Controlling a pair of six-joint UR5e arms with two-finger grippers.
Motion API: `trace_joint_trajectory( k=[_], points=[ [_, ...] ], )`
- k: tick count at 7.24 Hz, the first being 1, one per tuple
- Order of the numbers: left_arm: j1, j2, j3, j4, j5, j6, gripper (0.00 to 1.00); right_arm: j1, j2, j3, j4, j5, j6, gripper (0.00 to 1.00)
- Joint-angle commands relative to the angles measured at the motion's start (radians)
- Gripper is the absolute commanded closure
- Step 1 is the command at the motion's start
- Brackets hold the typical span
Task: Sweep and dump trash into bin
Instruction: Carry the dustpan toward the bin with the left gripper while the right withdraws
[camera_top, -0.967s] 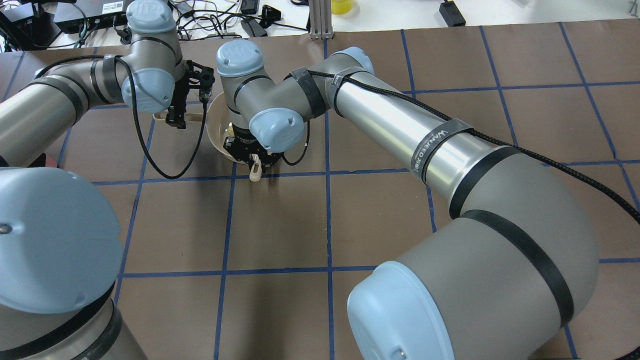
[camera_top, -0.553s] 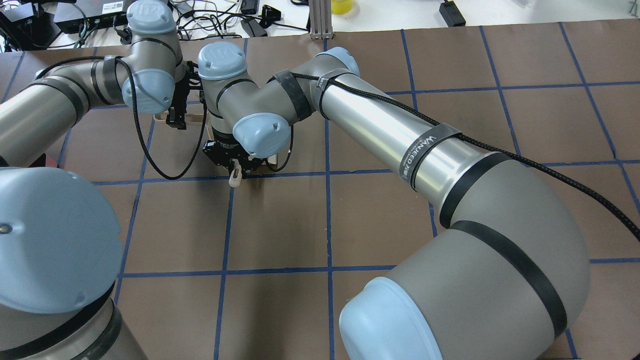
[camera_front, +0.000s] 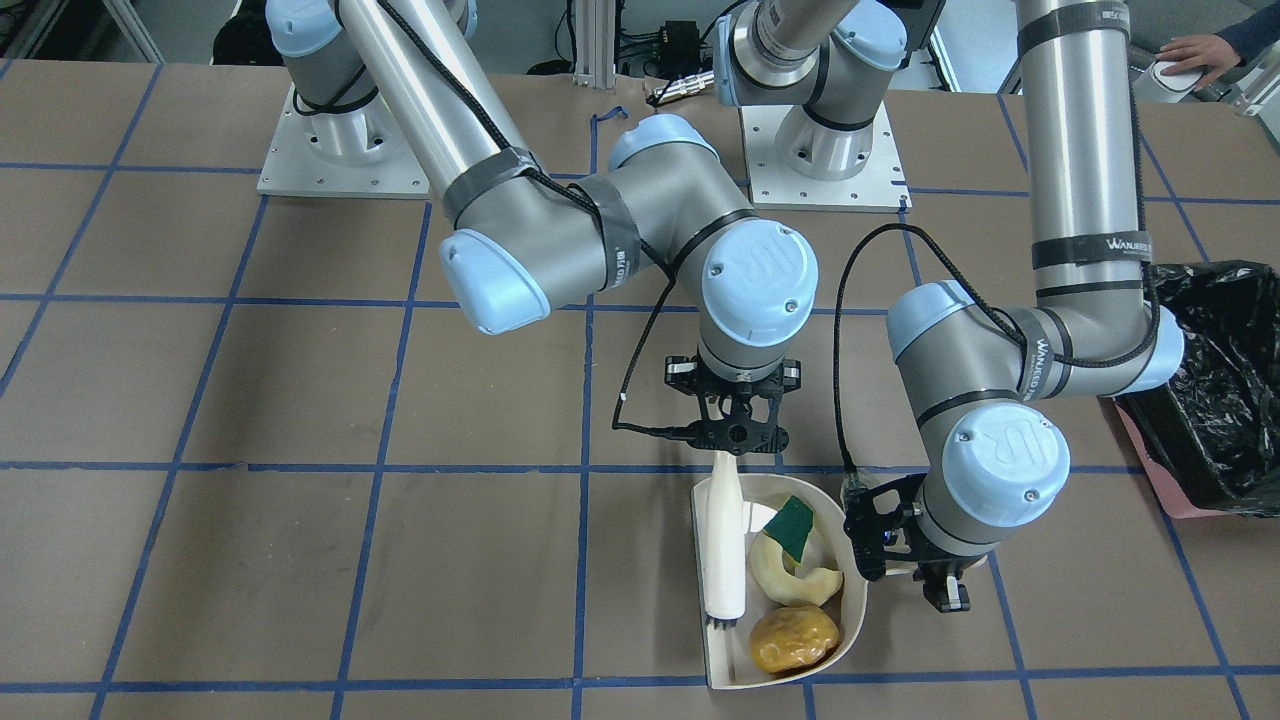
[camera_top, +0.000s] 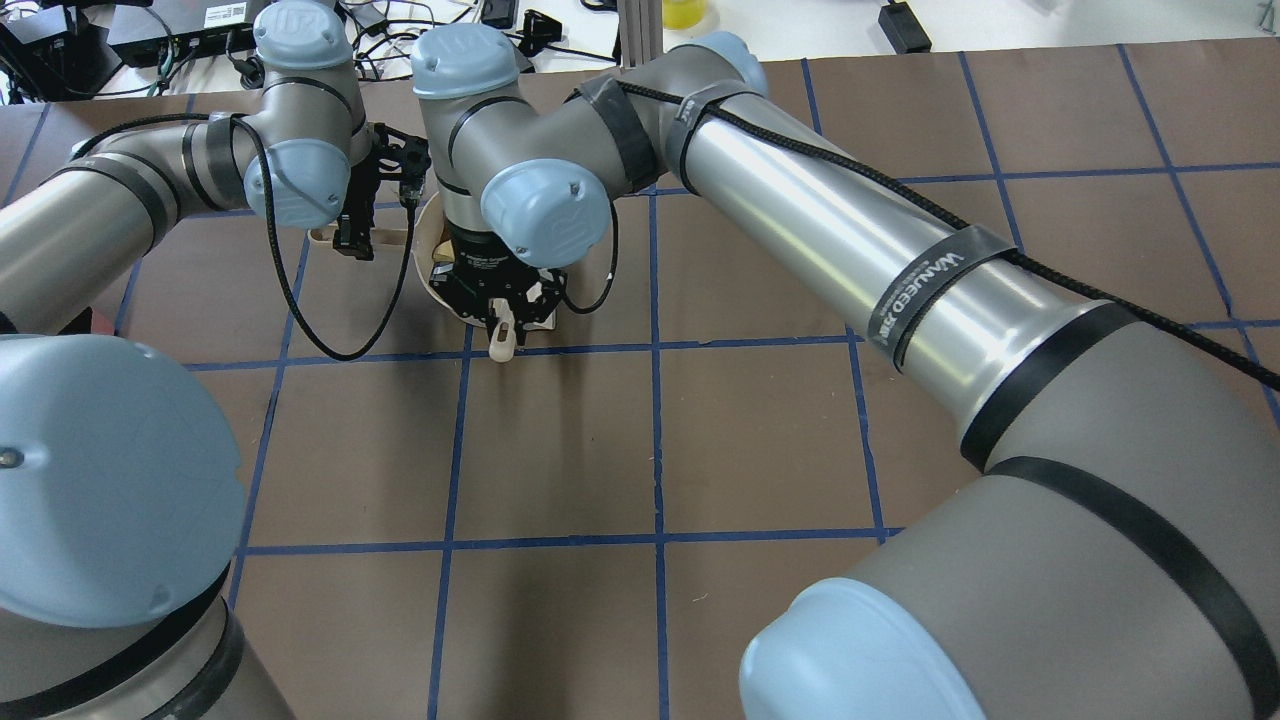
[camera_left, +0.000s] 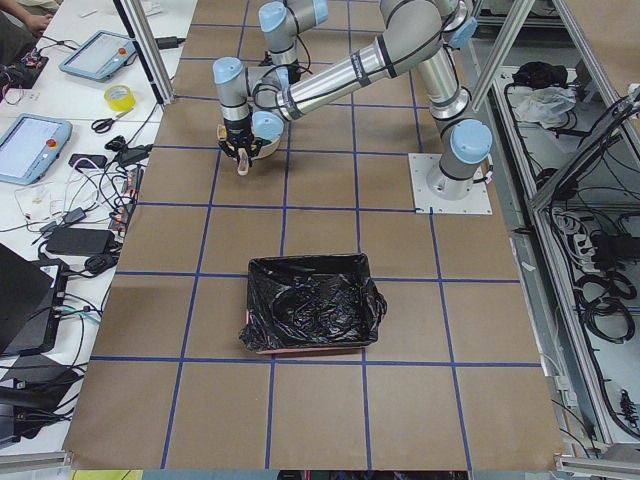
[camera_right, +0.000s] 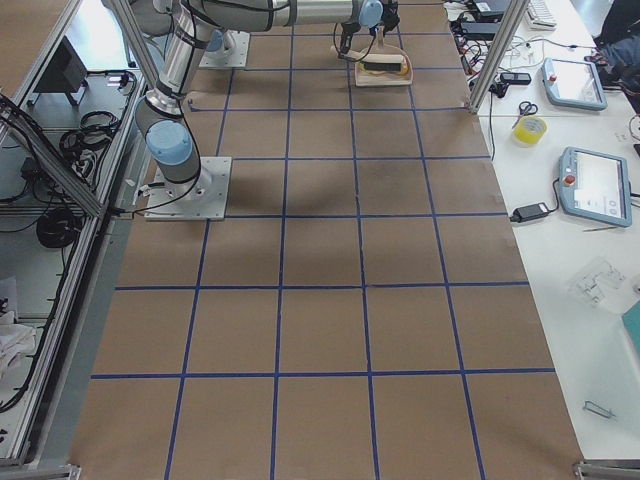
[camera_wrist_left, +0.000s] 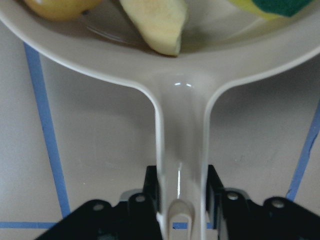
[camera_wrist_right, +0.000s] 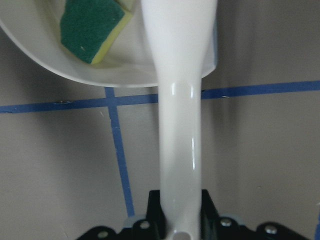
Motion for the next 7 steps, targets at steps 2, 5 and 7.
trace_joint_trajectory(
  k=[2, 5, 7],
  points=[
    [0.019, 0.009, -0.005, 0.0, -0.075, 0.023, 0.82, -0.192, -0.114, 0.077, 0.113, -0.077, -0.222, 1.0],
    [0.116, 0.03, -0.009, -0.01, -0.193, 0.059, 0.84, -0.532, -0.281, 0.284, 0.115, -0.156, -0.55, 1.0],
    [0.163, 0.056, -0.009, -0.029, -0.211, 0.099, 0.84, -0.775, -0.326, 0.396, 0.094, -0.224, -0.833, 1.0]
  ],
)
